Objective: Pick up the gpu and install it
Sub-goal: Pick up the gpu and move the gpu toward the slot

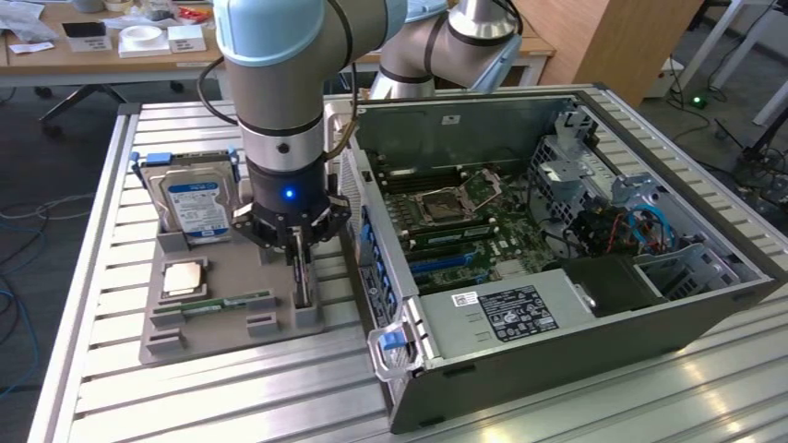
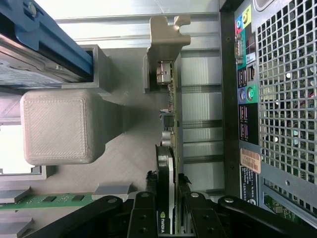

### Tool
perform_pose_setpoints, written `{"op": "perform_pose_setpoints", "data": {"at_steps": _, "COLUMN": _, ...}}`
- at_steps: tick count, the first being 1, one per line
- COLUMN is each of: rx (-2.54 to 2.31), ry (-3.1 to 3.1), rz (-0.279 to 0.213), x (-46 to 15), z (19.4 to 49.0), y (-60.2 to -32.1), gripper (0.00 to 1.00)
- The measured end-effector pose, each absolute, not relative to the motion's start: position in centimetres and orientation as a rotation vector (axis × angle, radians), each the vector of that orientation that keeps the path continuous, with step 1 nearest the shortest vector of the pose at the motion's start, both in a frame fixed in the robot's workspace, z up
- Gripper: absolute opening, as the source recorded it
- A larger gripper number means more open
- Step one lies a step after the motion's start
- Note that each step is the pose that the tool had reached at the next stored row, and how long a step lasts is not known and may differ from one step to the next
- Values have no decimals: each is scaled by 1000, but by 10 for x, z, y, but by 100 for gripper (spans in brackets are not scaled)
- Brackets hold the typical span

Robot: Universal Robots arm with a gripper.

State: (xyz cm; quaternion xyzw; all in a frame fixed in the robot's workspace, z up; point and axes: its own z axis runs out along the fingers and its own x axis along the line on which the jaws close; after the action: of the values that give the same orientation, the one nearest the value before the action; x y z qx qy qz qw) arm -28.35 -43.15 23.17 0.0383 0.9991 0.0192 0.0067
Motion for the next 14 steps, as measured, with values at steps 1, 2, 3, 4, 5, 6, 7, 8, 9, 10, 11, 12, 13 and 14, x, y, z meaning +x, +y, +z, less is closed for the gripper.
{"op": "perform_pose_setpoints", "data": {"at_steps": 1, "rx": 120, "ry": 3125, "rz": 60, "x": -283, "z": 232, "y": -431, "gripper": 27}}
{"op": "perform_pose_setpoints", "data": {"at_steps": 2, "rx": 120, "ry": 3125, "rz": 60, "x": -283, "z": 232, "y": -431, "gripper": 27}}
{"op": "perform_pose_setpoints", "data": {"at_steps": 3, "rx": 120, "ry": 3125, "rz": 60, "x": -283, "z": 232, "y": -431, "gripper": 27}}
{"op": "perform_pose_setpoints", "data": {"at_steps": 4, "rx": 120, "ry": 3125, "rz": 60, "x": -283, "z": 232, "y": -431, "gripper": 27}}
{"op": "perform_pose_setpoints", "data": {"at_steps": 5, "rx": 120, "ry": 3125, "rz": 60, "x": -283, "z": 232, "y": -431, "gripper": 27}}
{"op": "perform_pose_setpoints", "data": {"at_steps": 6, "rx": 120, "ry": 3125, "rz": 60, "x": -283, "z": 232, "y": -431, "gripper": 27}}
{"op": "perform_pose_setpoints", "data": {"at_steps": 7, "rx": 120, "ry": 3125, "rz": 60, "x": -284, "z": 232, "y": -431, "gripper": 27}}
{"op": "perform_pose_setpoints", "data": {"at_steps": 8, "rx": 120, "ry": 3125, "rz": 60, "x": -284, "z": 232, "y": -431, "gripper": 27}}
{"op": "perform_pose_setpoints", "data": {"at_steps": 9, "rx": 120, "ry": 3125, "rz": 60, "x": -284, "z": 232, "y": -431, "gripper": 27}}
{"op": "perform_pose_setpoints", "data": {"at_steps": 10, "rx": 116, "ry": 3126, "rz": 60, "x": -283, "z": 232, "y": -431, "gripper": 27}}
{"op": "perform_pose_setpoints", "data": {"at_steps": 11, "rx": 108, "ry": 3126, "rz": 60, "x": -283, "z": 232, "y": -431, "gripper": 27}}
{"op": "perform_pose_setpoints", "data": {"at_steps": 12, "rx": 100, "ry": 3126, "rz": 60, "x": -284, "z": 232, "y": -431, "gripper": 27}}
{"op": "perform_pose_setpoints", "data": {"at_steps": 13, "rx": 96, "ry": 3126, "rz": 60, "x": -283, "z": 232, "y": -431, "gripper": 27}}
{"op": "perform_pose_setpoints", "data": {"at_steps": 14, "rx": 96, "ry": 3127, "rz": 60, "x": -283, "z": 232, "y": -431, "gripper": 27}}
